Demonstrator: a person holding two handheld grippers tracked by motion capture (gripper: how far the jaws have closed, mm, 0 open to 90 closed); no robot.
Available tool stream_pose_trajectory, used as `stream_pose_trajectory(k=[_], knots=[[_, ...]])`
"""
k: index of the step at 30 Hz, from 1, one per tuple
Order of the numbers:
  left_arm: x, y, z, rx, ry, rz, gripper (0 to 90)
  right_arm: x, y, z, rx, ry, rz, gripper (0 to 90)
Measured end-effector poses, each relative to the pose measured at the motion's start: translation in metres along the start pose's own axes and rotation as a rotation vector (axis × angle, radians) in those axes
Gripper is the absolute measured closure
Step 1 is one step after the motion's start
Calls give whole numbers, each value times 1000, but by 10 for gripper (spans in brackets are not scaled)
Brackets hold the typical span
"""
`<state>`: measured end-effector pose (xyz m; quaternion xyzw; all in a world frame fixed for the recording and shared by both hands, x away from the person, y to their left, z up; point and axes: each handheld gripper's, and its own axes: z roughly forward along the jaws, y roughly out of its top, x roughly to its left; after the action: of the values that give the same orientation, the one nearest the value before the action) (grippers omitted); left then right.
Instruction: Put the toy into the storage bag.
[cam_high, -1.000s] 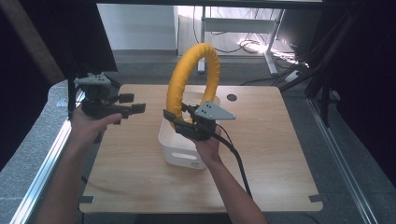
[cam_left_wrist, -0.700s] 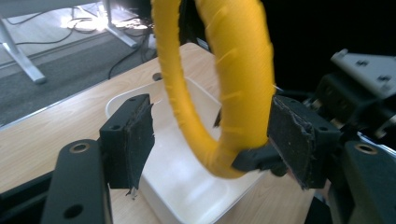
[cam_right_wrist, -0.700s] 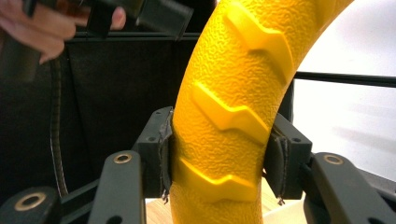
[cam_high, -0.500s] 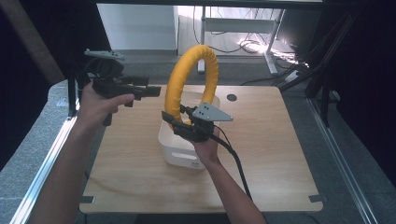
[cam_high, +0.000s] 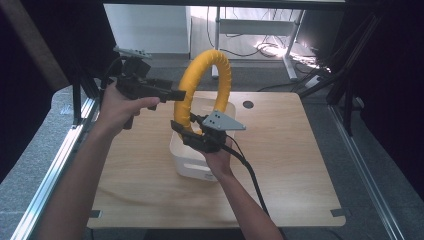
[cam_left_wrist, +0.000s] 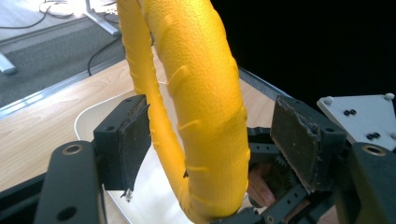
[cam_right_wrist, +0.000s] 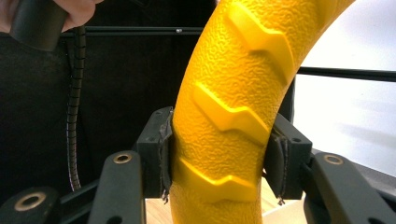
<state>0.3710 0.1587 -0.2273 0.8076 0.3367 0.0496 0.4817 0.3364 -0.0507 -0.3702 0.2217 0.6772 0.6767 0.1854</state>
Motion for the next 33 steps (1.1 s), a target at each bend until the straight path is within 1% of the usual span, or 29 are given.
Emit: stream_pose_trajectory(k=[1,2,3,5,14,15,17,19,21,23,24,30,31,33], knots=[[0,2,4,7,-4,-3,289,1,0,0,4,1,8,498],[0,2,4,7,-4,-3,289,1,0,0,4,1,8,498],[-1,4,8,15,-5,-6,289,0,-1,1,3,0,-4,498],[0,5,10,20,-4,-7,290,1,-1,1,5,-3,-6,498],[3,12,27,44,1,-35,308,1,-1,2,4,-1,-4,498],[4,14,30,48,8,-39,322,1,-1,2,5,-1,-4,498],[4,15,32,46,7,-46,335,1,-1,3,5,-3,-3,498],[6,17,35,45,5,-55,377,2,-1,3,6,-1,-3,498],[8,19,40,59,9,-73,408,2,-1,4,10,1,-9,498],[9,20,41,59,10,-76,421,3,-1,4,10,2,-10,498],[9,21,42,58,1,-82,450,3,0,4,13,1,-14,498],[8,23,45,79,15,-85,466,2,0,4,17,-2,0,497],[8,23,46,80,18,-87,469,1,-1,5,17,-4,-5,497],[7,23,47,79,25,-88,474,1,-1,5,19,-4,1,496]])
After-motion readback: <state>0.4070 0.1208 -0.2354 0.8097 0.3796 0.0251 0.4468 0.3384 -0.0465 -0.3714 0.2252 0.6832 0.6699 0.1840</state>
